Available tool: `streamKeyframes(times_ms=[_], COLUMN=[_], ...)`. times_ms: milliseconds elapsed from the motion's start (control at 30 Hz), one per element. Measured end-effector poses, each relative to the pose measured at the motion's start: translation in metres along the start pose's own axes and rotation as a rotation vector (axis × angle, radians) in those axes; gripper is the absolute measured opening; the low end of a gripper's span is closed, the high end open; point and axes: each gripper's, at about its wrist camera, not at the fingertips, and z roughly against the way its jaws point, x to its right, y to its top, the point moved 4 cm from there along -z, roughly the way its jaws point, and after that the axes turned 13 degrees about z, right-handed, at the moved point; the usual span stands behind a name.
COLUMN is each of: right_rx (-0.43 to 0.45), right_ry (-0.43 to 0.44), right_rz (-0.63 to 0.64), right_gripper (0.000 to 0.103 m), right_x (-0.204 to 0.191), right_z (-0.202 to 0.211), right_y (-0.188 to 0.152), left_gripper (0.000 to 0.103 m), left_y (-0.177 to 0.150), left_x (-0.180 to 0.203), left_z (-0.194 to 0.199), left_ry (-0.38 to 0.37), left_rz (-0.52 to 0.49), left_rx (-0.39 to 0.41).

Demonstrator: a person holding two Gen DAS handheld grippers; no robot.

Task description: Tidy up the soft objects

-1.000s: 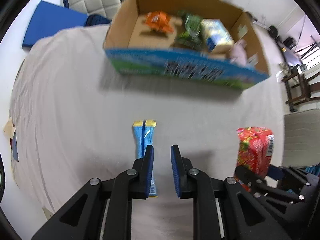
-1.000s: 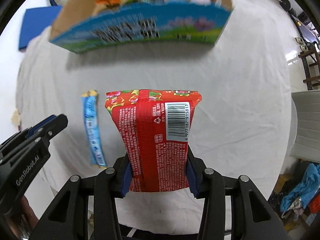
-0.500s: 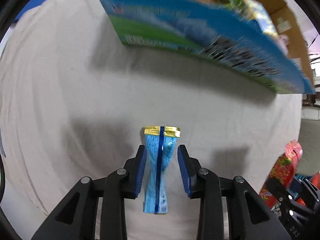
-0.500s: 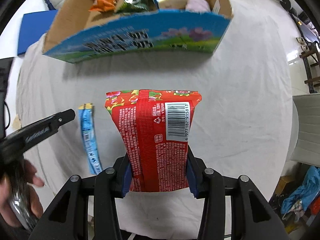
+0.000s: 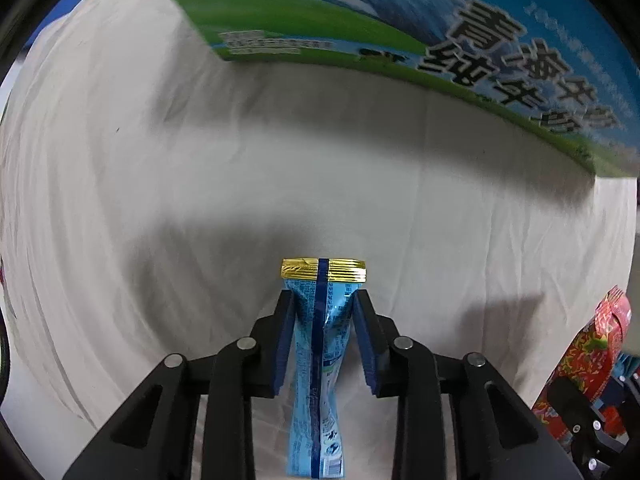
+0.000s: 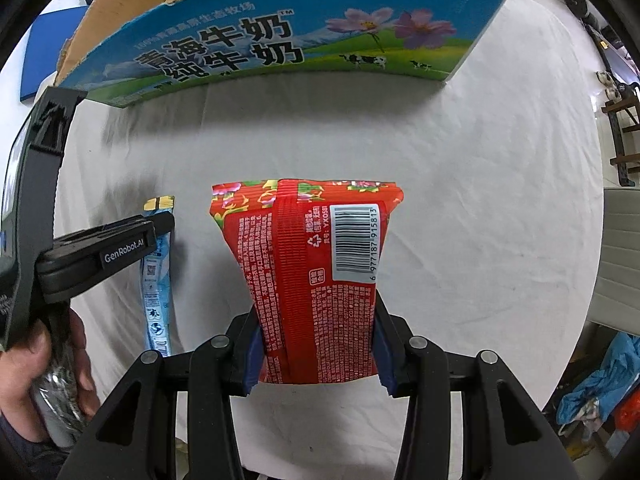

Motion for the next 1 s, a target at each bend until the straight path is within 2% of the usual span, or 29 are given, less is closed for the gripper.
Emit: streamKeyframes(times_ms=[133,333,400,633,667,733,900,967,1000], right_rx=[0.019,0.05,0.035,0.094,0.11,0.136,0.218,0.234,0.236], right_ry=[-0.001,-0.006,-0.036,-0.01,-0.012,-0.016,-0.018,-0.039,-0.042], right_rz=[-0.002,-0.01,-0.028,-0.005,0.0,0.01,0.034,0.047,0.045], right_gripper=[0.048,0.047,0.047,0.047,0.047,0.047,0.047,0.047,0.047], right_x=[0.003,0.008,0.008,0.003,0.002,0.001,-0.004,-0.005,-0.004], right_z=[0.011,0.025,0.029,0.06,0.069,0.082,0.12,0.127,0.128], right_y=[-0.004,-0.012,-0.016,-0.019,-0.017,-0.015,-0.002,0.004,0.006], left_gripper=[0.024,0.022,0.021,0.019,0.018,0.0,0.0,0.002,0.002], left_y=[-0.005,-0.02,-0.03,-0.044,-0.032,-0.032,-0.016,-0.008,-0.002], left_x=[-0.012,-0.031,-0.033,-0.019,-0.019,-0.012,0.006,0.006,0.005], left_z=[0.019,0.056,0.071,0.136,0.146,0.166,0.202,0.203,0.194], left_ry=[-0.071,-0.128,-0.147,-0.226,-0.236,-0.268,-0.302,-0.273,-0.262], left_rz=[0.057,0.101,0.099,0.053,0.049,0.036,-0.016,-0.015,-0.013], left_rx=[0.01,0.093,0.118,0.228,0.241,0.272,0.36,0.398,0.381])
